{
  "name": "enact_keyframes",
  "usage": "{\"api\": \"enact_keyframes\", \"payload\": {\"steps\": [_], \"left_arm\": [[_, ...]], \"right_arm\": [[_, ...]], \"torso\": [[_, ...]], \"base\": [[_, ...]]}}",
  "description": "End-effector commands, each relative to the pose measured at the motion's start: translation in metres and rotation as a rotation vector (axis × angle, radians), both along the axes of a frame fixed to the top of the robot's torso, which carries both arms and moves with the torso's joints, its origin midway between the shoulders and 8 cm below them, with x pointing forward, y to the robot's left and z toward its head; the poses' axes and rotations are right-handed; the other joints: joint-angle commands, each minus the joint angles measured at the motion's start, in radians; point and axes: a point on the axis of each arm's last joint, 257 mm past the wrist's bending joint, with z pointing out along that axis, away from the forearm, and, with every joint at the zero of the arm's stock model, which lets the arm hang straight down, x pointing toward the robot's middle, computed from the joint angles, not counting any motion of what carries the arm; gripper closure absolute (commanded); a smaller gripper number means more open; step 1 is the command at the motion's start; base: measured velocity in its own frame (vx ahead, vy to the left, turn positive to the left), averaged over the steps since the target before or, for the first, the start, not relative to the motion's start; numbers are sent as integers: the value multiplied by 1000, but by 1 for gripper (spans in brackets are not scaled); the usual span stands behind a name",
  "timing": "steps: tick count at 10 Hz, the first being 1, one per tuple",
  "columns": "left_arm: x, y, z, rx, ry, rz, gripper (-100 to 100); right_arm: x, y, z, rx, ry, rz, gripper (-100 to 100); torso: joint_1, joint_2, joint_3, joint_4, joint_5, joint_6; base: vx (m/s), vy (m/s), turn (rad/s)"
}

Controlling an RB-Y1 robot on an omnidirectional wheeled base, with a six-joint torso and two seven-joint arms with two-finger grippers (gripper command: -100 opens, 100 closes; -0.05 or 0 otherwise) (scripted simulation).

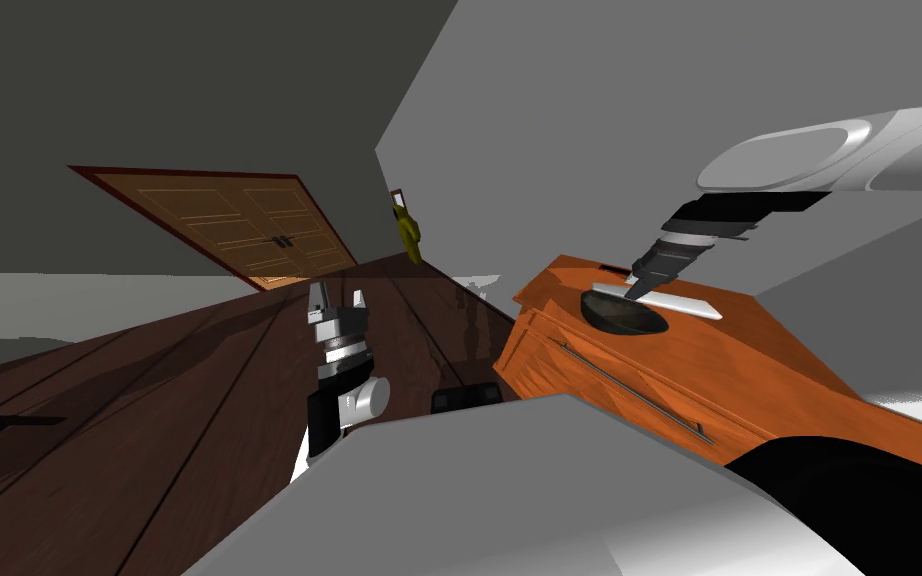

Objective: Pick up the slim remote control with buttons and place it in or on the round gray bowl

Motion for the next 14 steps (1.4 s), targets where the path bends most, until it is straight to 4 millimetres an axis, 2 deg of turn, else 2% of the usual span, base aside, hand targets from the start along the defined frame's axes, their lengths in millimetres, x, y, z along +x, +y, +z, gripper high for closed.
{"api": "enact_keyframes", "payload": {"steps": [1, 2, 3, 4, 6, 7, 9, 10, 12, 13, 14], "left_arm": [[0, 0, 0, 0, 0, 0, 0], [0, 0, 0, 0, 0, 0, 0], [0, 0, 0, 0, 0, 0, 0], [0, 0, 0, 0, 0, 0, 0], [0, 0, 0, 0, 0, 0, 0], [0, 0, 0, 0, 0, 0, 0], [0, 0, 0, 0, 0, 0, 0], [0, 0, 0, 0, 0, 0, 0], [0, 0, 0, 0, 0, 0, 0], [0, 0, 0, 0, 0, 0, 0], [0, 0, 0, 0, 0, 0, 0]], "right_arm": [[0, 0, 0, 0, 0, 0, -100], [0, 0, 0, 0, 0, 0, -100], [0, 0, 0, 0, 0, 0, 0], [9, 15, 11, 1, -1, 15, -100], [18, 31, 22, 3, -1, 31, -100], [26, 47, 32, 4, 0, 48, -100], [32, 64, 42, 4, 2, 65, -100], [38, 81, 51, 4, 5, 83, -100], [36, 77, 51, 4, 1, 81, -100], [36, 78, 51, 4, 2, 80, 0], [36, 78, 51, 4, 2, 80, 0]], "torso": [[0, 0, 0, 0, 0, 0], [0, 0, 0, 0, 0, 0], [0, 0, 0, 0, 0, 0], [0, 0, 0, 0, 0, 0], [-4, 0, 0, 0, -1, 0], [-4, 0, 0, 0, -1, 0], [-5, 0, 0, 0, -1, 0], [-5, 0, 0, 0, -1, 0], [-4, 0, 0, 0, -1, 0], [-2, 0, 0, 0, -1, 0], [-1, 0, 0, 0, 0, 0]], "base": [[0, 0, 0], [0, 0, 0], [0, 0, 0], [7, -42, -103], [9, -67, -104], [-2, -79, -122], [8, -80, -92], [21, -87, -117], [6, -36, -22], [0, 0, 0], [0, 0, 0]]}}
